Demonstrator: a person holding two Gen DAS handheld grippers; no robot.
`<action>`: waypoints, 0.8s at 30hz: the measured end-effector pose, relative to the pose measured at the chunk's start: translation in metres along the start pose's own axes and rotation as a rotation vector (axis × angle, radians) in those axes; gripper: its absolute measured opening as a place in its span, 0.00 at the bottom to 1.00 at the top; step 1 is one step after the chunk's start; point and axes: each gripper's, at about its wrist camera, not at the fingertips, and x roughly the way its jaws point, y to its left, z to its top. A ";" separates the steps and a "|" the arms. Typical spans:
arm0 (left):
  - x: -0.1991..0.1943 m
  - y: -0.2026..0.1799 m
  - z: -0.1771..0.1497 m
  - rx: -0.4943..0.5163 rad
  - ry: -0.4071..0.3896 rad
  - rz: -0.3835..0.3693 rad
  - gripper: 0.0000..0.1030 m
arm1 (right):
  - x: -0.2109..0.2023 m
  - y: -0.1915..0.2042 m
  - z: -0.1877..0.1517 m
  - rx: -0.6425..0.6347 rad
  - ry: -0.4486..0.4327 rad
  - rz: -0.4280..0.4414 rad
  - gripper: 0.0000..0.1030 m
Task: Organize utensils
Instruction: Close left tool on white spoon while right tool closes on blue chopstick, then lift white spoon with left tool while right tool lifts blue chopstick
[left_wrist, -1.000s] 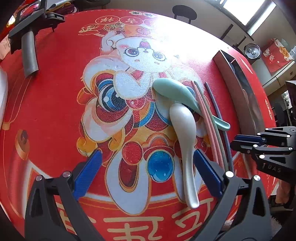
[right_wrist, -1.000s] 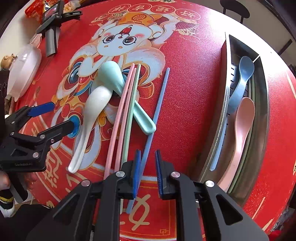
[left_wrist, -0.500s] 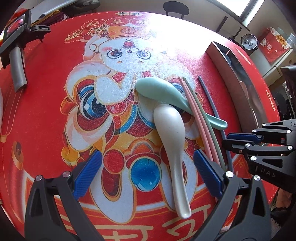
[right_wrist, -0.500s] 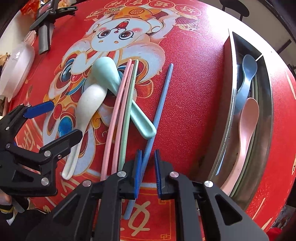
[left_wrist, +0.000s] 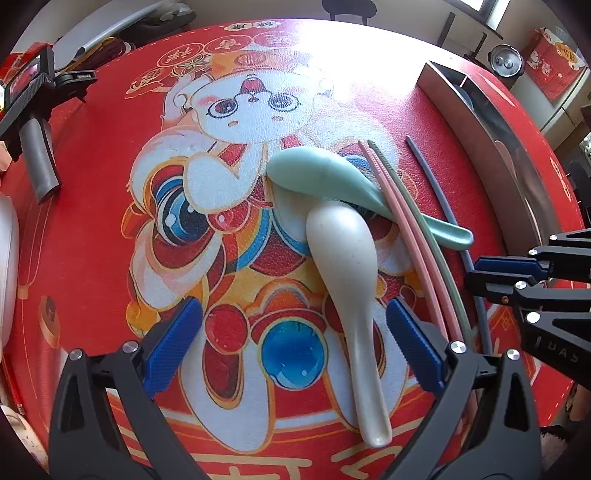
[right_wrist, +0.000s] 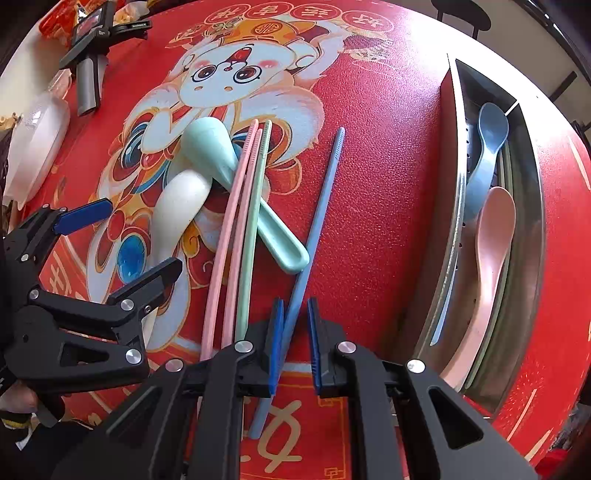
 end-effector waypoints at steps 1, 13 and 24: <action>0.001 -0.001 0.001 0.008 0.006 0.004 0.95 | 0.000 -0.001 0.000 0.001 -0.002 0.002 0.13; -0.012 0.009 0.003 -0.014 0.002 -0.153 0.38 | 0.001 -0.008 -0.004 0.031 -0.018 0.031 0.13; -0.012 0.009 0.003 -0.084 -0.007 -0.293 0.19 | -0.002 -0.008 -0.004 0.037 -0.021 0.040 0.13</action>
